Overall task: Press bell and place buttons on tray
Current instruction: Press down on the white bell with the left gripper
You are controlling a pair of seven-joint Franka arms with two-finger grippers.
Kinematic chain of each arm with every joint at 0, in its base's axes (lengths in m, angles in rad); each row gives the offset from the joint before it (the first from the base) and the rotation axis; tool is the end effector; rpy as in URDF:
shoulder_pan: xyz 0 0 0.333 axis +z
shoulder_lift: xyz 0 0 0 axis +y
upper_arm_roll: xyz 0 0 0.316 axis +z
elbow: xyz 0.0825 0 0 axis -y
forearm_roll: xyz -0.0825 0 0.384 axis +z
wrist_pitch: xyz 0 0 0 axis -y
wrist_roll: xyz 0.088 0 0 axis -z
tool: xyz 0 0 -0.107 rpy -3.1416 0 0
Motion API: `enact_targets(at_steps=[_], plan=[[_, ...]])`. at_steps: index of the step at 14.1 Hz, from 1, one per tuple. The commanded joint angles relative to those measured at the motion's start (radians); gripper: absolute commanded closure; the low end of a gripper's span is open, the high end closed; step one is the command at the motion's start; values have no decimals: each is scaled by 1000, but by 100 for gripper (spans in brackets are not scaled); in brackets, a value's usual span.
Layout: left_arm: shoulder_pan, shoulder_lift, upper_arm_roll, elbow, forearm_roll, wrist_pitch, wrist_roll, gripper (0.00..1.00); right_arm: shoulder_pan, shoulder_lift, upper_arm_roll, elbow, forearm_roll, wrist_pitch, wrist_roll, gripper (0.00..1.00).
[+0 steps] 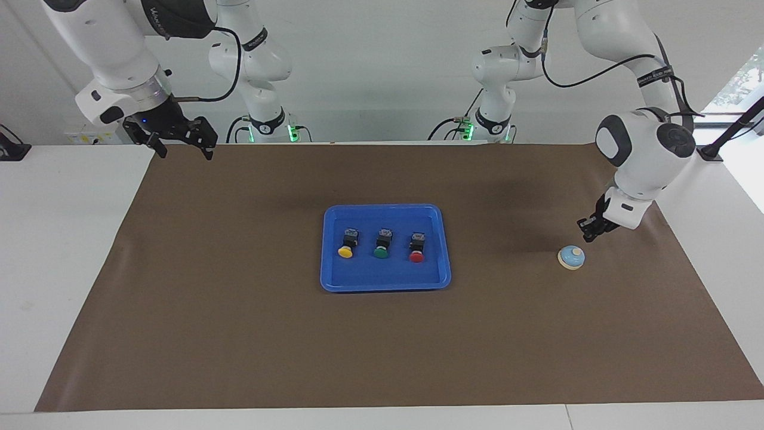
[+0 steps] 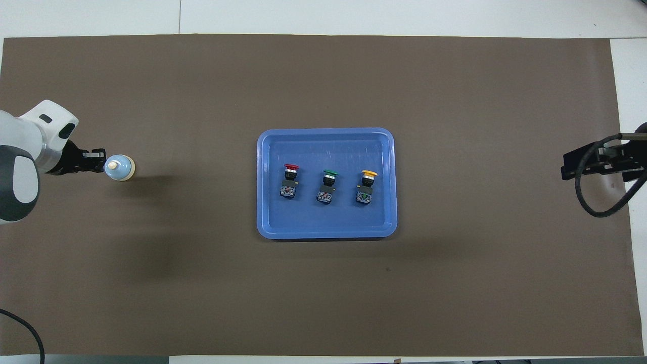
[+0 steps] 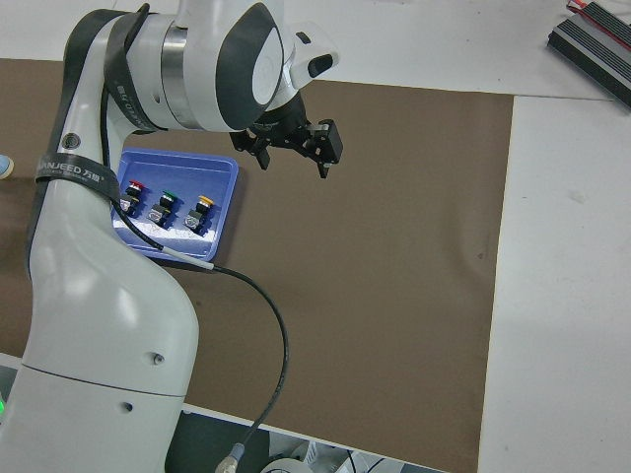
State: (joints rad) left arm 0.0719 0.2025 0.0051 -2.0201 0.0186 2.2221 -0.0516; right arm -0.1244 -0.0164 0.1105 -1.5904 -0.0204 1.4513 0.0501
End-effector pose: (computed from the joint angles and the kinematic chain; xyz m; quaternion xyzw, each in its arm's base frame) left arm 0.5859 0.0457 0.3516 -0.9983 -0.0586 0.0004 0.0079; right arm 0.5358 -0.0093 0.6146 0.9975 -0.0326 -0.0611 0.0122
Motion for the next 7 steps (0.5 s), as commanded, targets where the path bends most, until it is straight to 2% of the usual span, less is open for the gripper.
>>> enact_targets(at_steps=[1,6,7], plan=[[-1,12,1,-20,17,37,-4,100,-14,-14,9,-19,-1,6,-19,0],[-9,21,1,-72,17,99,-2,100,-14,-14,9,-17,-1,6,-19,0],[-7,23,1,-57,17,79,-2,100,-14,-14,9,-17,-1,6,-19,0]])
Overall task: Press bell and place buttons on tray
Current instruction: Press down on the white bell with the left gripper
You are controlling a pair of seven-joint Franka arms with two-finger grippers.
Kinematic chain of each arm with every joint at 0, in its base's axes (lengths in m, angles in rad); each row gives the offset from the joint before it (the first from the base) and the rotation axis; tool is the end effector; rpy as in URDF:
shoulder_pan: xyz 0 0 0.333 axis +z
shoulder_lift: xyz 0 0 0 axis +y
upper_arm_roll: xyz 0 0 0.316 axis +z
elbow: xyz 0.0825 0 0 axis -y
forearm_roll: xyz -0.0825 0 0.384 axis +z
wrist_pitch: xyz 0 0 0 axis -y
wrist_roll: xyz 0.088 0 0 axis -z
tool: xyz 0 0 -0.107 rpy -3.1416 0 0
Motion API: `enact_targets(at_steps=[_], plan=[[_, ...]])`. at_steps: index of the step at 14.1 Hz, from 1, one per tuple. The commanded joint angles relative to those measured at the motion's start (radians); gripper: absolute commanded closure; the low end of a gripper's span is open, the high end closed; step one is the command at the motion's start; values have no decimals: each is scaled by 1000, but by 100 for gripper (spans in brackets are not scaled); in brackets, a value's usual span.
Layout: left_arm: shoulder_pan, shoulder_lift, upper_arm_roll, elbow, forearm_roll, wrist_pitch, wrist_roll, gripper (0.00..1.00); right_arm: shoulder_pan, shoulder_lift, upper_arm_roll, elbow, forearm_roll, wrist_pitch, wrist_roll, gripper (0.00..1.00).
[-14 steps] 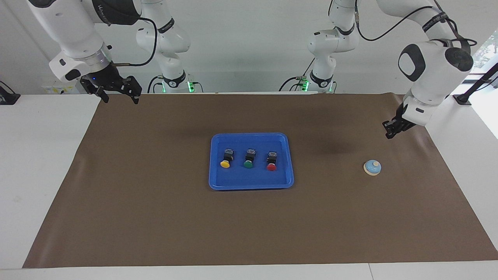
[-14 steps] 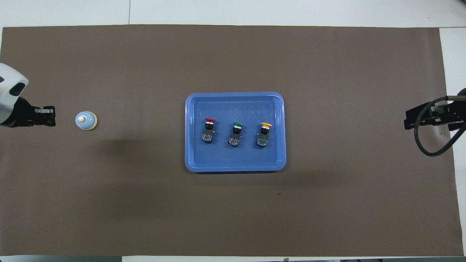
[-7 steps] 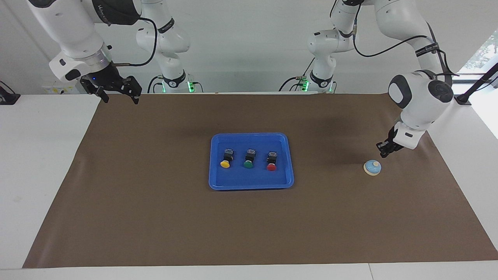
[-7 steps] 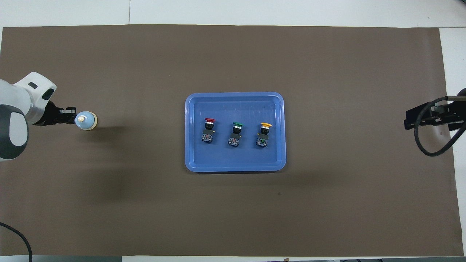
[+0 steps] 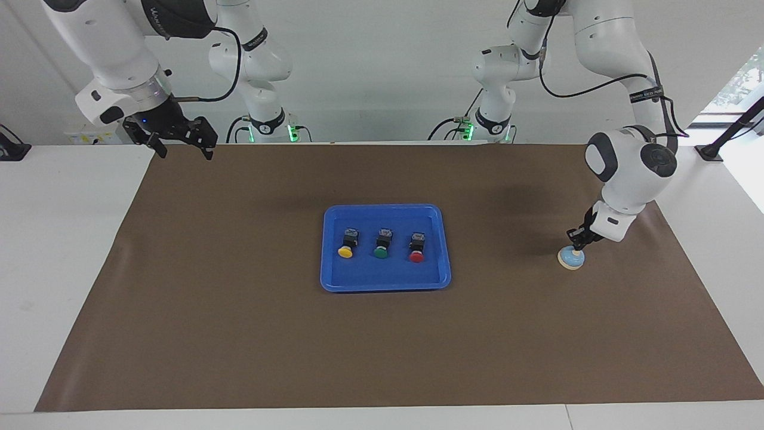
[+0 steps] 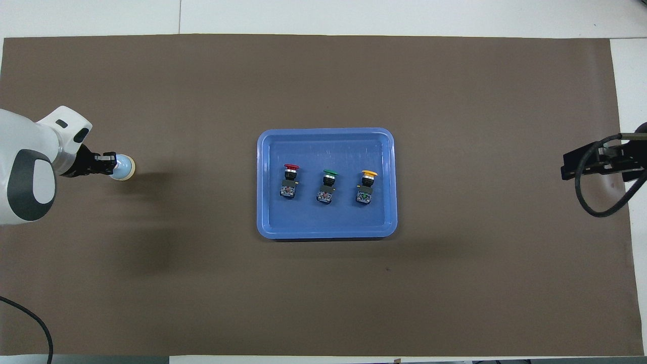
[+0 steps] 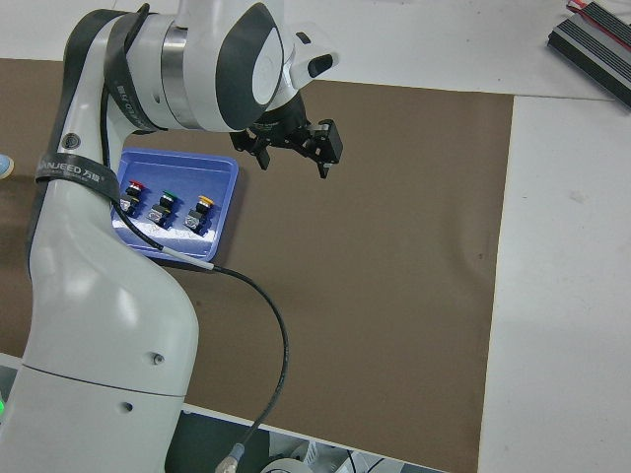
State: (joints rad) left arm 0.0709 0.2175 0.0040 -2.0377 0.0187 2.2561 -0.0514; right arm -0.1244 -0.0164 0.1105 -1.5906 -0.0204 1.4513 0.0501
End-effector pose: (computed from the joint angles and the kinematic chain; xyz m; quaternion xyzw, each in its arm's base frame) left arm 0.5848 0.0443 0.3380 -0.9983 -0.0572 -0.0004 0.0077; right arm 0.5358 -0.0093 0.6145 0.9975 -0.0326 -0.0612 0.0122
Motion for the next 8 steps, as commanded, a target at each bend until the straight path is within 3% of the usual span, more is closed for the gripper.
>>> enact_targets(at_steps=[1,4,5,8], plan=[[-9,7,1,-10,17,18,-2,100,-14,-14,9,-17,-1,6,-19,0],[-29,-12,-6,107,11,-177,-13,100,-14,-14,9,-17,-1,6,-19,0],[-43,-29,-6,147,10,-256,-19,91,-14,-14,9,-17,-1,6,-19,0],[-86,-67,-3,258,9,-479,-36,41,-14,-14,9,-17,-1,6,-19,0]])
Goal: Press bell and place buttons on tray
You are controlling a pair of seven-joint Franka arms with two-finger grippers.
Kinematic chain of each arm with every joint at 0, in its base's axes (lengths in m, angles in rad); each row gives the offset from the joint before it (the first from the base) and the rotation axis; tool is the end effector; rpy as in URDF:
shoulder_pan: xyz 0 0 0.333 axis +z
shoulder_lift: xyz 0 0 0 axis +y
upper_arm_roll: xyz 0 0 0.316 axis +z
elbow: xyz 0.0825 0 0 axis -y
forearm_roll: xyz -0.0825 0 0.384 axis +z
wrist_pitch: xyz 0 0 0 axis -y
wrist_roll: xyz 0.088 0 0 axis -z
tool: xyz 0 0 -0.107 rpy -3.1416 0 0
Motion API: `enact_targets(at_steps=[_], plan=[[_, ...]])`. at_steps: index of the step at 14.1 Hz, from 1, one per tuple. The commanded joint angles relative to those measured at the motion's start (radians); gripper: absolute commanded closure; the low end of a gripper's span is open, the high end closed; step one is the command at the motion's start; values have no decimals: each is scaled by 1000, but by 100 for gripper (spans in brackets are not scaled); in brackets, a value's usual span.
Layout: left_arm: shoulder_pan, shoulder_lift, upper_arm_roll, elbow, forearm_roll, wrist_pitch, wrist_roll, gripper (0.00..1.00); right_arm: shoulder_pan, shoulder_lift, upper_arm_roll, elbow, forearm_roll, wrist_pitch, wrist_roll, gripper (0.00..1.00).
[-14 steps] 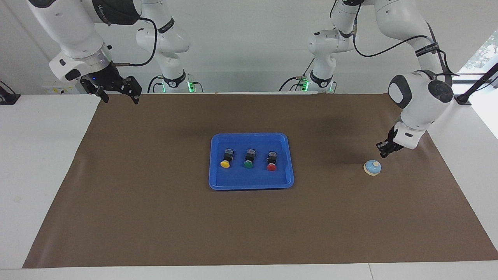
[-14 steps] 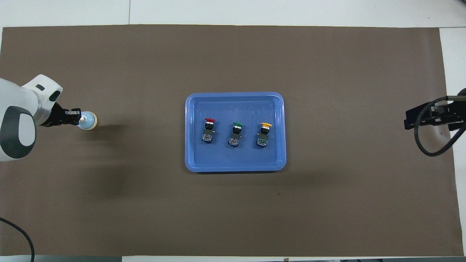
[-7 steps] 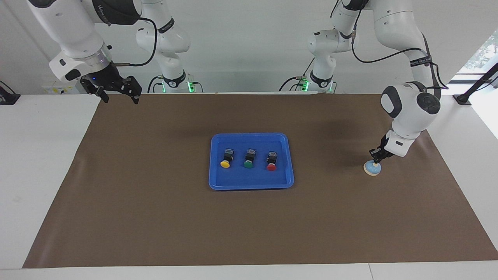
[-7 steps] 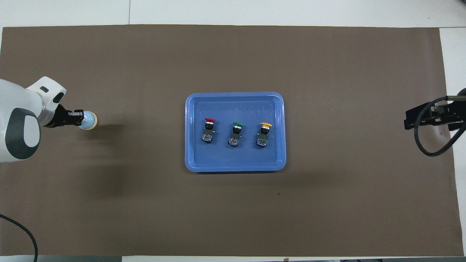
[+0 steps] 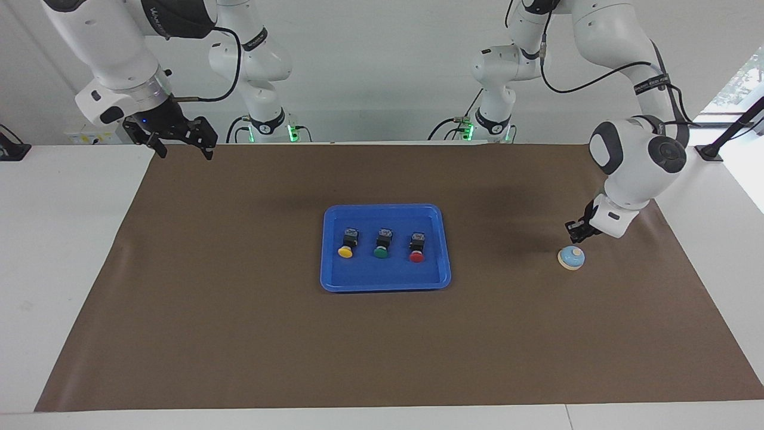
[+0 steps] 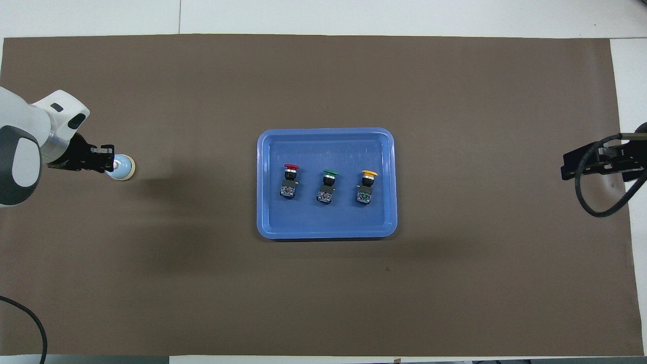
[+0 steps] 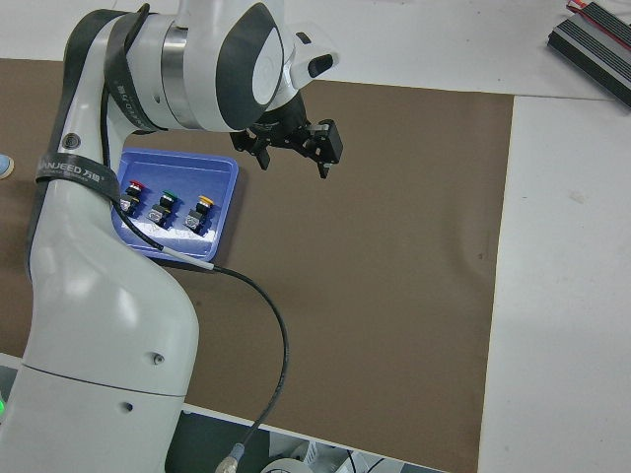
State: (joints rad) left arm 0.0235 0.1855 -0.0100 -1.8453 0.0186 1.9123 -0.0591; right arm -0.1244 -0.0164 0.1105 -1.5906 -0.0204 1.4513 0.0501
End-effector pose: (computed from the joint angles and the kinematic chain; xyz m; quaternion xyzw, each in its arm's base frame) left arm 0.5947 0.0096 0.4152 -0.9977 -0.0326 0.0590 0.0090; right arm 0.5358 -0.0093 0.6145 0.9975 -0.0326 -0.0612 0.0122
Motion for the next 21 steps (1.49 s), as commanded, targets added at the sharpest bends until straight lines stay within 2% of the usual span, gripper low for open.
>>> enact_targets(at_steps=[1,4,6,11,21], plan=[[-45,-72,9,70,11,-182,-43,1,-14,-14,9,-17,-1,6,-19,0],[-47,-194,7,49,11,-292,-38,0,-14,-14,9,-17,-1,6,-19,0],[-51,-231,7,44,9,-335,-37,0,-14,-14,9,-17,-1,6,-19,0],[-73,-247,8,47,8,-381,-42,0,-14,-14,9,-17,-1,6,-19,0],[-60,-235,8,97,9,-357,-33,0,-14,-14,9,-17,-1,6,-19,0]])
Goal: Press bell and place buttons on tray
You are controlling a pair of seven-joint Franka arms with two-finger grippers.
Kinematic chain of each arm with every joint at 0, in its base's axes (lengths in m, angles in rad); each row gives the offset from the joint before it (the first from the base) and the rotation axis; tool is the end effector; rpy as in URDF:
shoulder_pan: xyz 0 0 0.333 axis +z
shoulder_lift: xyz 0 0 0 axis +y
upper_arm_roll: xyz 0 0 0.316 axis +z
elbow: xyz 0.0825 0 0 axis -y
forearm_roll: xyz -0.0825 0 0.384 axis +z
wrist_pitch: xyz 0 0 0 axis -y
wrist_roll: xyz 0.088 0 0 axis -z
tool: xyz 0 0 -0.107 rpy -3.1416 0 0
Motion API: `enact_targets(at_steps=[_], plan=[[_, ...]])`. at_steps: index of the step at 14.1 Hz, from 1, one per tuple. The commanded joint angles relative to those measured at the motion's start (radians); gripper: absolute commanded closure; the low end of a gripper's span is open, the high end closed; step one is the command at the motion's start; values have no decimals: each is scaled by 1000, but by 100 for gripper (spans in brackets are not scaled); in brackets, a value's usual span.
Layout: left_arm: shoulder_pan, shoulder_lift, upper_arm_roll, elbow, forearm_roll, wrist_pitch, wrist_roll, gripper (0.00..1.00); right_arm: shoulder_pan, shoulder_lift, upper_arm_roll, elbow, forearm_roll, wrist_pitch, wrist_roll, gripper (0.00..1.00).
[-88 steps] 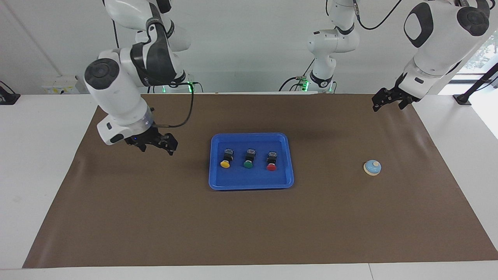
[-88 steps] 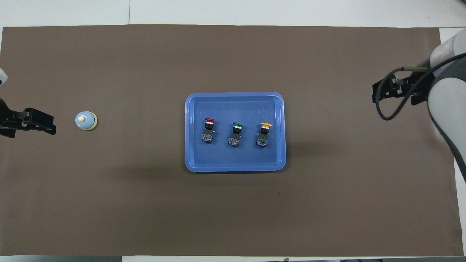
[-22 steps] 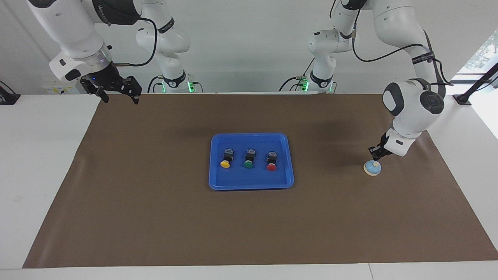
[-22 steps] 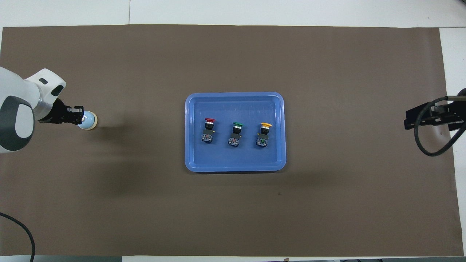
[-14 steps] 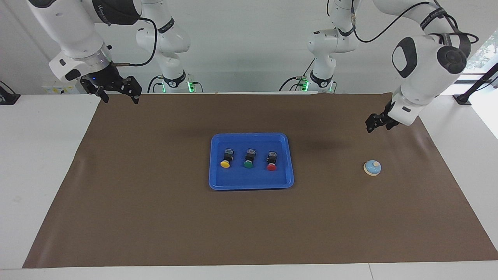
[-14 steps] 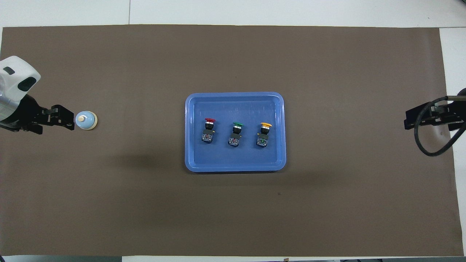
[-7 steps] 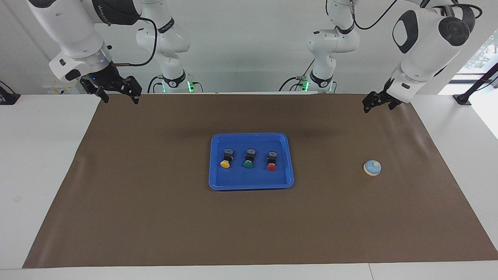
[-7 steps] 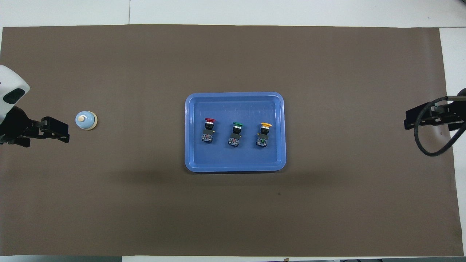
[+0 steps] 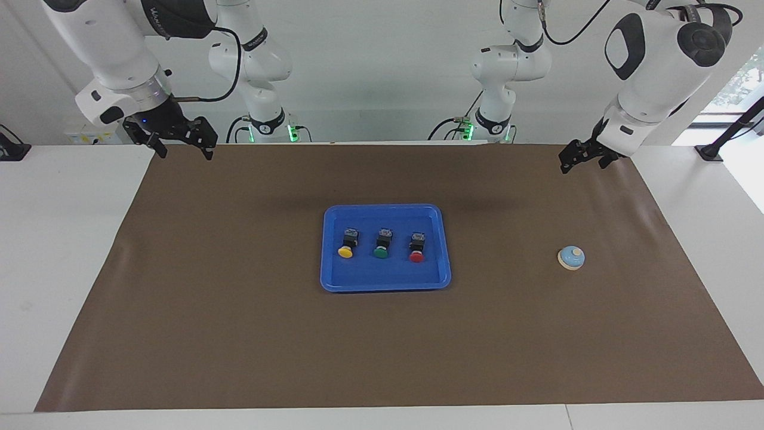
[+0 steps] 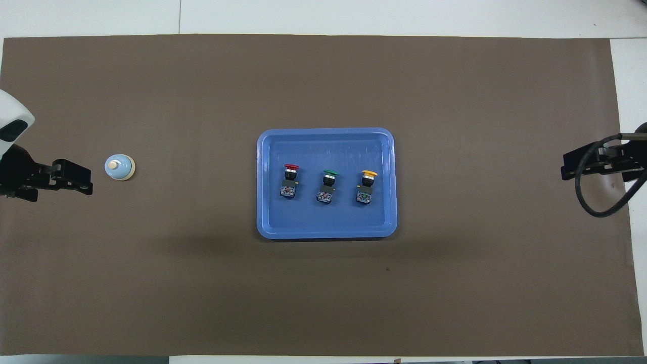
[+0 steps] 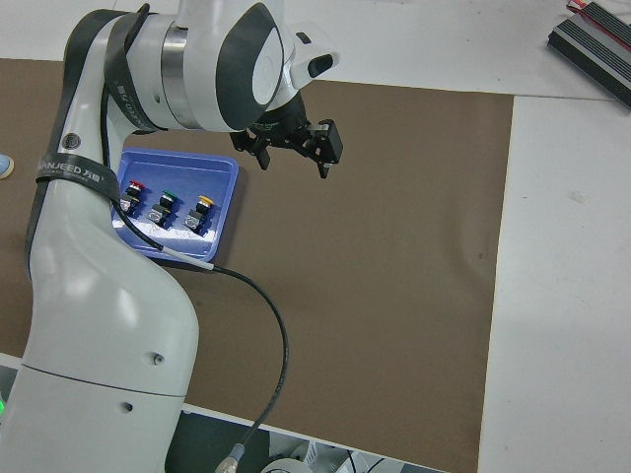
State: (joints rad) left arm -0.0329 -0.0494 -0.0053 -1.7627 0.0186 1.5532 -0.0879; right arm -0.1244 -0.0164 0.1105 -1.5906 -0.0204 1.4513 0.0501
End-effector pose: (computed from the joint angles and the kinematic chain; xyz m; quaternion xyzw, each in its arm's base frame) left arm 0.5281 -0.0182 0.5602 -0.9965 -0.0242 0.0792 0.0144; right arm 0.5358 -0.0093 0.6145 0.9975 -0.0326 -0.0612 0.0122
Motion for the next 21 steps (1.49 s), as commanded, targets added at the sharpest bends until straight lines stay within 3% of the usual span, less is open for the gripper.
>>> enact_targets(at_steps=[1,21], plan=[[-5,-1,7,12,9,1,-3,0,-14,-14,9,-17,-1,6,-19,0],[-16,-1,4,51,9,37,53,0,-14,-14,9,-17,-1,6,-19,0]])
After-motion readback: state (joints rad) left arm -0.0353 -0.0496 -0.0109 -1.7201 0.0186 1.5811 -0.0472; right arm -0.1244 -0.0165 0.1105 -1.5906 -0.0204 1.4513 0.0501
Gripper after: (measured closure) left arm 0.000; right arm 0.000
